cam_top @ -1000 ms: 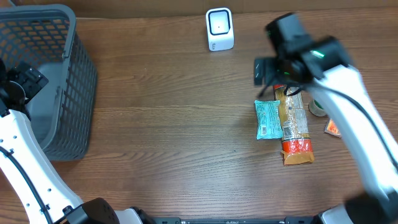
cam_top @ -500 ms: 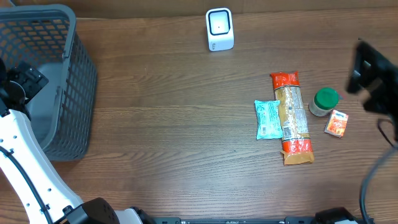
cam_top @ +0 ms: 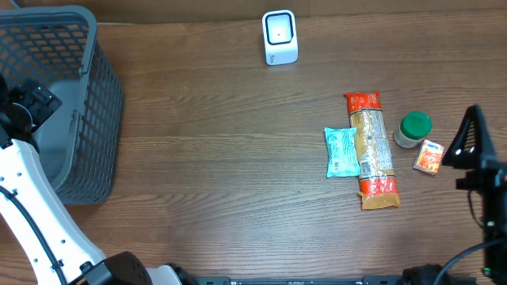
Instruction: Scan the item barcode
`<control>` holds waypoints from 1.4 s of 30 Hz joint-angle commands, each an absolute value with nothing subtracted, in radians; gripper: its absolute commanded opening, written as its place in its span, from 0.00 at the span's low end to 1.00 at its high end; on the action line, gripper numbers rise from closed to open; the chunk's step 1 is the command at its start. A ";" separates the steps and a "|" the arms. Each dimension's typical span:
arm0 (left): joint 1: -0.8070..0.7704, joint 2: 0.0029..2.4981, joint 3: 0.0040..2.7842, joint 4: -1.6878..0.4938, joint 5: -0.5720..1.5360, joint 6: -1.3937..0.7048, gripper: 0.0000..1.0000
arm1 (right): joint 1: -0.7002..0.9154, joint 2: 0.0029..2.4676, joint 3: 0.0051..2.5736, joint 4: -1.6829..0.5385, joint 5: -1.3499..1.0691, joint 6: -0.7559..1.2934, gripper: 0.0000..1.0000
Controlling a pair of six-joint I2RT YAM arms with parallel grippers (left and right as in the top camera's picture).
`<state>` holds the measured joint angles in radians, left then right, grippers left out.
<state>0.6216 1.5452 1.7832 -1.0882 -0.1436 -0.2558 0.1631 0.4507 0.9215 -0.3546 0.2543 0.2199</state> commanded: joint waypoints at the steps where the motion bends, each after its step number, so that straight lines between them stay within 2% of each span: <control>1: 0.615 1.550 1.808 -1.089 -0.149 -0.269 1.00 | 0.142 0.350 0.776 -0.251 0.211 0.208 1.00; 9: 0.615 1.550 1.808 -1.089 -0.149 -0.269 1.00 | 0.082 0.152 0.431 0.084 0.142 0.208 1.00; 16: 0.615 1.550 1.808 -1.089 -0.149 -0.269 1.00 | 0.071 0.043 0.227 0.194 0.130 0.207 1.00; 32: 0.615 1.550 1.808 -1.089 -0.149 -0.269 1.00 | 0.072 0.003 0.009 0.171 0.128 0.209 1.00; 42: 0.615 1.550 1.808 -1.089 -0.149 -0.269 1.00 | 0.072 0.002 0.007 -0.043 0.129 0.212 1.00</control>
<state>0.6216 1.5452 1.7832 -1.0882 -0.1436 -0.2562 0.0780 0.0143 0.0185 -0.0158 0.1337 0.2096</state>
